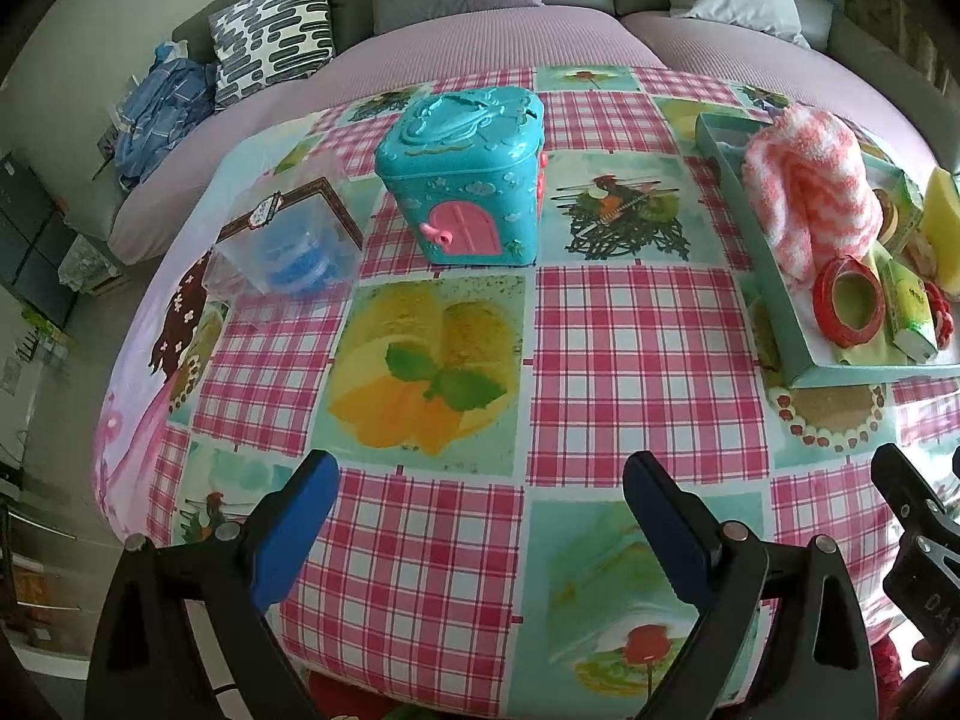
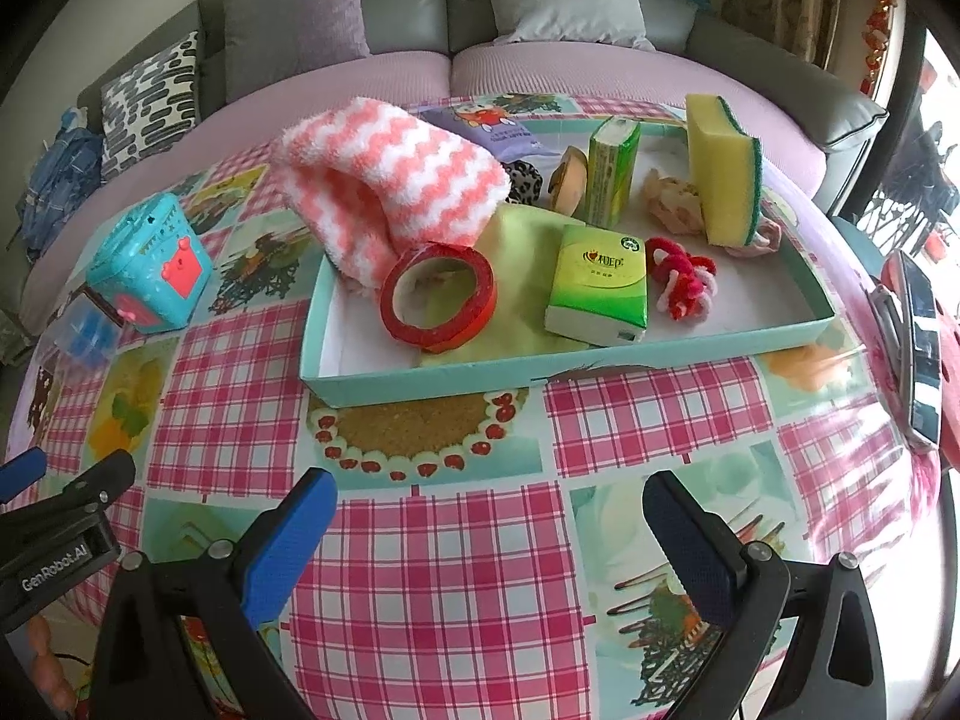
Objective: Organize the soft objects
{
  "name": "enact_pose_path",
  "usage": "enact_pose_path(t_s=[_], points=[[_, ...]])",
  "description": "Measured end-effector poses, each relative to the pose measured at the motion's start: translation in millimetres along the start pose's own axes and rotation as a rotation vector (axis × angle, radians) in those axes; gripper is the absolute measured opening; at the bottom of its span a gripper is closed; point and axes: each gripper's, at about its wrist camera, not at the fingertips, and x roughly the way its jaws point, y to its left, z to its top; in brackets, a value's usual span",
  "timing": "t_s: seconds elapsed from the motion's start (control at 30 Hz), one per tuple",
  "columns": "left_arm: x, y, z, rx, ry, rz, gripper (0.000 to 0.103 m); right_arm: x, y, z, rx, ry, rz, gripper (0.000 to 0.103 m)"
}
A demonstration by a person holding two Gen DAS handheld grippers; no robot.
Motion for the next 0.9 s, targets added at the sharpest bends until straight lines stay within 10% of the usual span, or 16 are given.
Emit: enact_pose_path(t_s=[0.9], points=[[-3.4,-3.9,-0.3,0.028,-0.012,0.024,0.096,0.0,0.8,-0.6,0.001,-0.001,-0.003,0.103]])
